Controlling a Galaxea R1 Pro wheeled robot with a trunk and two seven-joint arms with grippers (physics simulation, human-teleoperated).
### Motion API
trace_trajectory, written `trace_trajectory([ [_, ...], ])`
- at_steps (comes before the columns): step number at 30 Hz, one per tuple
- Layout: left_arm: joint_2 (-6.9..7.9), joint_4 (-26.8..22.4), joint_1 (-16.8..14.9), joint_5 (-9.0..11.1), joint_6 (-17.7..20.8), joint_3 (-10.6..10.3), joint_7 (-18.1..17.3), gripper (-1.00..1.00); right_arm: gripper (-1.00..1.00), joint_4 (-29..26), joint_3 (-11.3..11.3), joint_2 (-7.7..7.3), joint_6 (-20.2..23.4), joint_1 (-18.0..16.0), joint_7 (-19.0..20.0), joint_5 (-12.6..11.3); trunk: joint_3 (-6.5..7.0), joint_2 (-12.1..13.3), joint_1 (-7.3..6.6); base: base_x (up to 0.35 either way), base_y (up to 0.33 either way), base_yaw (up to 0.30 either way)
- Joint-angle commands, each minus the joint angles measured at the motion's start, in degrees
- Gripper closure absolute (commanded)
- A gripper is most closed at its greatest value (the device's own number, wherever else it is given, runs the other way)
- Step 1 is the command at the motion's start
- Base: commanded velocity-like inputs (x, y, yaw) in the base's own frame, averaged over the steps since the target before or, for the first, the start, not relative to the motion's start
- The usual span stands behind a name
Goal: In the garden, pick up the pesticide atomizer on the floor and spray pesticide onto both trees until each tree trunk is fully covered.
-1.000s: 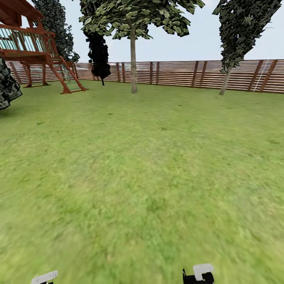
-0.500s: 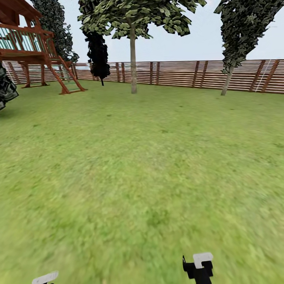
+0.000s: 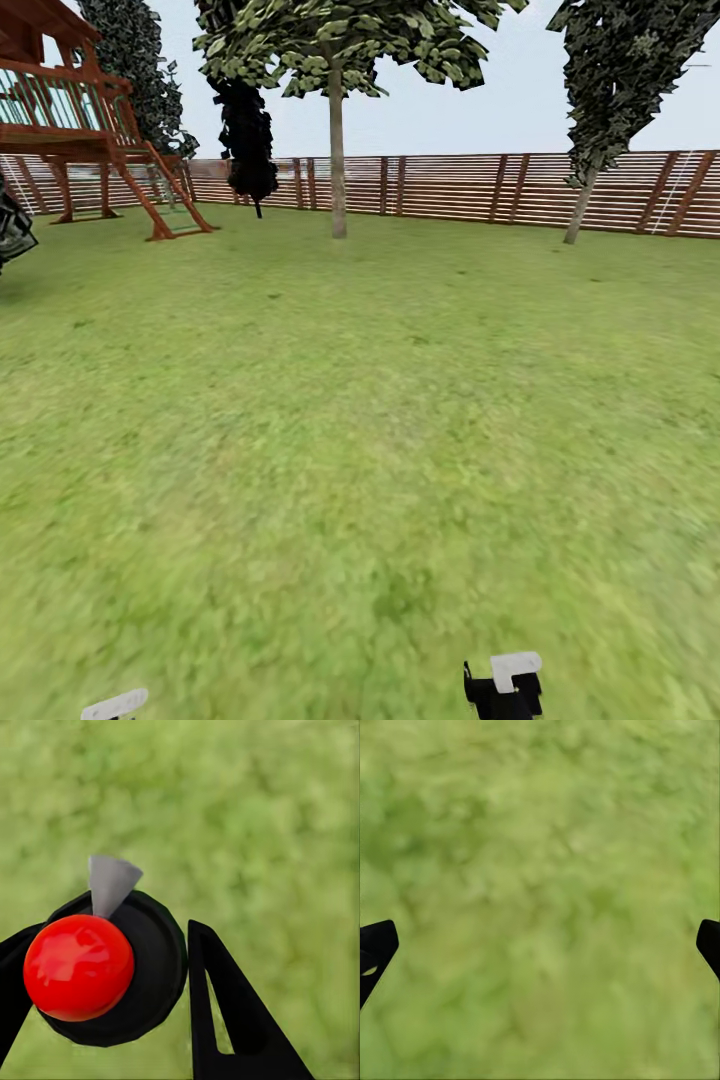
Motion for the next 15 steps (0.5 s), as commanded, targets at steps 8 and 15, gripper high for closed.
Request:
trace_trajectory([
  [8, 0.02, 0.05, -0.04, -0.30, -0.19, 0.55, -0.32, 1.00, -1.00, 0.26, -0.42, -0.01, -0.10, -0.02, -0.36, 0.42, -0.05, -0.02, 0.03, 0.338, 0.000, 0.000],
  [15, -0.01, 0.05, -0.04, -0.30, -0.19, 0.52, -0.32, 1.00, -1.00, 0.27, -0.42, 0.02, -0.10, -0.04, -0.41, 0.37, -0.05, -0.02, 0.03, 0.338, 0.000, 0.000],
])
